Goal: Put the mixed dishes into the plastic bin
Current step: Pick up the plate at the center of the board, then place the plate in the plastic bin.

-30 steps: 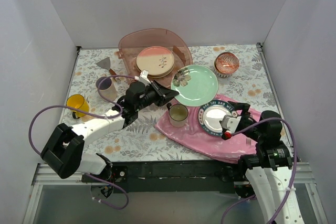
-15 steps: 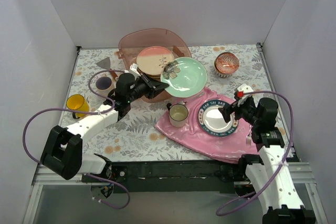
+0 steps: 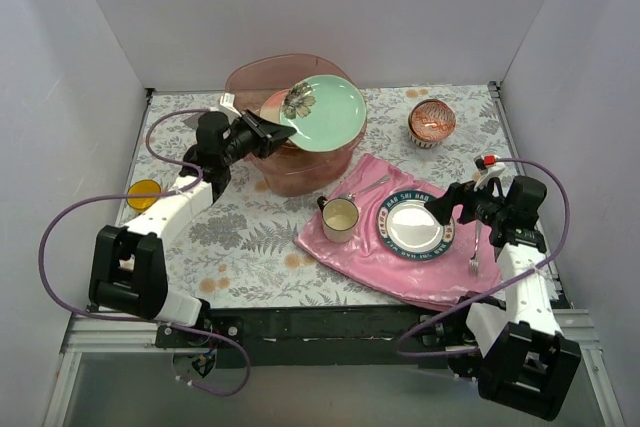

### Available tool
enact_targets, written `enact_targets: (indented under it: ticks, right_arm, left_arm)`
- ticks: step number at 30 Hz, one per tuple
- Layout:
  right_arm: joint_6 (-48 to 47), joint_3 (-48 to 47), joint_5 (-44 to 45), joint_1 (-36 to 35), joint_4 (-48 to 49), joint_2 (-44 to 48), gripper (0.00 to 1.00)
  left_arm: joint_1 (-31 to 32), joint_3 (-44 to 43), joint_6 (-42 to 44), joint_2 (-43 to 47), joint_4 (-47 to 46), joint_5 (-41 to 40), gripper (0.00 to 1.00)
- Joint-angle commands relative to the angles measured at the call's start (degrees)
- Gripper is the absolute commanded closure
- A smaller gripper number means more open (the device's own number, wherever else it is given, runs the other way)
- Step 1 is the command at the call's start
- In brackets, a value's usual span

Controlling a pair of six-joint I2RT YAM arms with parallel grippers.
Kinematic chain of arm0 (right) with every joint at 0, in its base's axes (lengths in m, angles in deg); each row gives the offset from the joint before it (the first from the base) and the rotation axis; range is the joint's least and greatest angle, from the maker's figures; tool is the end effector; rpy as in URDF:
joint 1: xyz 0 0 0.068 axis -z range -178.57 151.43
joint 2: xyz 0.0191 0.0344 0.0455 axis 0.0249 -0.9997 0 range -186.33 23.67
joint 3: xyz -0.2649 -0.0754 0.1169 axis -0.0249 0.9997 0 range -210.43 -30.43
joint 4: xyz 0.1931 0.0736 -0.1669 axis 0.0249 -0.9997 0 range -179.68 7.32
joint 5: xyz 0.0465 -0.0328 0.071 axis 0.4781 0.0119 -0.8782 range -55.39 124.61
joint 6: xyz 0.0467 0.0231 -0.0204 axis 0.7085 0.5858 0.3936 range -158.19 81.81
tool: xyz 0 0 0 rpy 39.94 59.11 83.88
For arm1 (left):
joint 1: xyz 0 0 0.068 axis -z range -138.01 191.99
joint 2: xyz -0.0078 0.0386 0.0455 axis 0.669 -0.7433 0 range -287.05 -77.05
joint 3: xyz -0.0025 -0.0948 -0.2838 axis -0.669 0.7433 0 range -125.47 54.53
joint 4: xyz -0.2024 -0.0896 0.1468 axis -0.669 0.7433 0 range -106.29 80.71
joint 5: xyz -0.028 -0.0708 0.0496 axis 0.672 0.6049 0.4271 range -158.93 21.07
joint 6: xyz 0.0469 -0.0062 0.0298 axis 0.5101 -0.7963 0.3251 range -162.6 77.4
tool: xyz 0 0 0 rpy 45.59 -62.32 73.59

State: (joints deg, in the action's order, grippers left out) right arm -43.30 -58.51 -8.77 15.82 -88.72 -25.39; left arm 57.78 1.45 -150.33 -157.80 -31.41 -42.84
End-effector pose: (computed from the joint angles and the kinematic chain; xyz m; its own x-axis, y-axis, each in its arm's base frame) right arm 0.1756 -0.0177 0.2538 -0.4018 0.0364 -0.9150 -0.4495 0.8627 0.2316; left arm 0.3110 -0.1056 0.3145 -0.5626 -0.7300 0.3881 -0.3993 -0.1712 -0.9007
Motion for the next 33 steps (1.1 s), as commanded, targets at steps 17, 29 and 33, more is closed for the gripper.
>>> enact_targets:
  ticks: [17, 29, 33]
  right_arm:
    - [-3.86, -5.06, -9.80, 4.15, -3.45, -1.83, 0.02]
    - [-4.30, -5.41, -9.89, 4.42, -3.98, -1.66, 0.02]
    - [-4.30, -5.59, -9.80, 4.50, -3.98, -1.74, 0.01]
  left_arm:
    - [-5.95, -27.07, 7.08, -19.08, 6.94, -0.94, 1.00]
    - [-5.86, -37.79, 10.69, -27.26, 14.23, -4.03, 1.00]
    - [-5.95, -38.76, 11.13, -28.93, 14.76, -4.99, 1.00]
